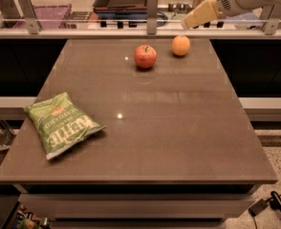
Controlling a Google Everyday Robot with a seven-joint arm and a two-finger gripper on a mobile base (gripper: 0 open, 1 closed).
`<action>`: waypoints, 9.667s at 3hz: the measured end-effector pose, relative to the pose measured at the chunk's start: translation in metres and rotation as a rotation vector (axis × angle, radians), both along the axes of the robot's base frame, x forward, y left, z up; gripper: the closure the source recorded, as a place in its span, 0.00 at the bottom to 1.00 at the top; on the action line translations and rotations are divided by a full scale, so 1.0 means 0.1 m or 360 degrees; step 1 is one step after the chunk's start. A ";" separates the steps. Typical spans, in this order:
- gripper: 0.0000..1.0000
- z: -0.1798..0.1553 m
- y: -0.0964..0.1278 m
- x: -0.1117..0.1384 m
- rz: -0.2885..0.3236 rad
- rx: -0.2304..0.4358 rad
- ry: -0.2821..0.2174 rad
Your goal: Move orange near green jalapeno chip bag
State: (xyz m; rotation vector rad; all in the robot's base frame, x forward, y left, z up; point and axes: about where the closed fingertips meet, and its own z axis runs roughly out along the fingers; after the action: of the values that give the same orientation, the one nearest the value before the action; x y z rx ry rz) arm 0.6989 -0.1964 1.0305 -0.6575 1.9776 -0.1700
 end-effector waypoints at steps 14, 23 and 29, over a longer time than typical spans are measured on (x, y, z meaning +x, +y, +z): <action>0.00 -1.73 0.32 1.28 0.0312 0.0498 0.0155; 1.00 -1.26 0.43 1.00 0.0483 0.0550 0.0182; 1.00 -0.93 1.11 -0.52 0.0914 0.0423 0.0153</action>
Offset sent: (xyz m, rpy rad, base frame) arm 0.0542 0.0208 -0.0692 0.1618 0.0654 0.0302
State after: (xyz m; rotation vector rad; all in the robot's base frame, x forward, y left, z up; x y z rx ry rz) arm 0.6470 -0.0857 0.9376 -1.0363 1.7779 0.4724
